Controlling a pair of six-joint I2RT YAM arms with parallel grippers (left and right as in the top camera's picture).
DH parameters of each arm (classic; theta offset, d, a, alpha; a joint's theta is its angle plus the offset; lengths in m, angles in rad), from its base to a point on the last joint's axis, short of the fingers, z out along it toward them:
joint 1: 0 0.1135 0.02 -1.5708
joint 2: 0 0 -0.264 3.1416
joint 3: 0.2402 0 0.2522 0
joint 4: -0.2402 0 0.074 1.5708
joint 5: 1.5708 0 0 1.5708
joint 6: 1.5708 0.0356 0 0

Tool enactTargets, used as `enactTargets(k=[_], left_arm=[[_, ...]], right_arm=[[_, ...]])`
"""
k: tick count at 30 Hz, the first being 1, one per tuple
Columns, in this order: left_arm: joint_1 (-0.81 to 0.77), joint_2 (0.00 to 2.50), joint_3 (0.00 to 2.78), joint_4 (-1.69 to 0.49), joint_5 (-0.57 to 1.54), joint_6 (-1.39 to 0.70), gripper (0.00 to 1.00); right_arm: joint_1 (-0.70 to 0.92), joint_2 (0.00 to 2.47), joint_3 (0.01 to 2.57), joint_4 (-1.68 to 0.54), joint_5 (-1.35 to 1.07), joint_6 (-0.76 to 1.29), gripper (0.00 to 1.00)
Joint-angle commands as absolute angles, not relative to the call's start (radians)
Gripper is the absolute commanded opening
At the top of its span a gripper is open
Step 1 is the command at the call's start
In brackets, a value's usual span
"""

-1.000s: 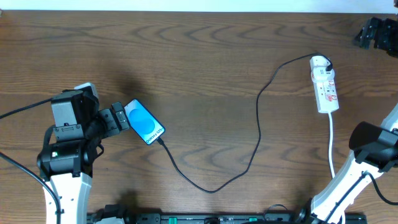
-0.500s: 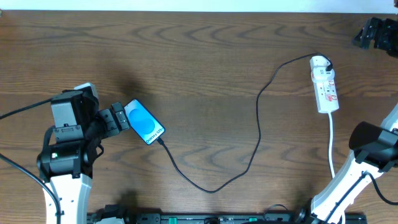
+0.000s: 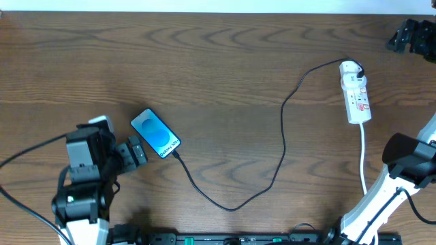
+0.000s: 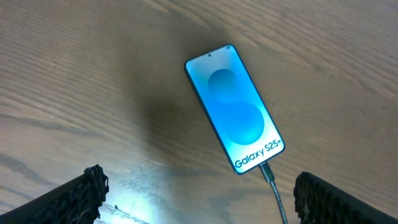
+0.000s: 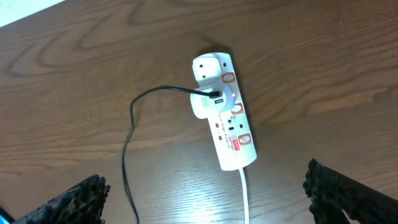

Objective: Plug charger to phone and switch on socket

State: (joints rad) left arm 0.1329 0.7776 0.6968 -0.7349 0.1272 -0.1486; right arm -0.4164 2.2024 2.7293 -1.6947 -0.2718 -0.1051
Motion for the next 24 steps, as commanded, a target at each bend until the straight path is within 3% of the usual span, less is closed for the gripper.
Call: enactTargets(k=[1,16,24], left_arm=[[0.105,0.71,0.636,-0.697,0.115,-0.131,0.98],[0.022,0.42,0.275,-0.046,0.115,-0.131,0.98],[0.022,0.281,0.118,0.159,0.114,-0.131,0.98]], right_arm=[[-0.42,2.203,2.734,-1.698,-0.268,-0.09,0.99],[-0.42,2.203,2.734,-1.698,-0.268,-0.09,0.99],[-0.42,2.203,2.734,-1.698,-0.268,-0.091,0.99]])
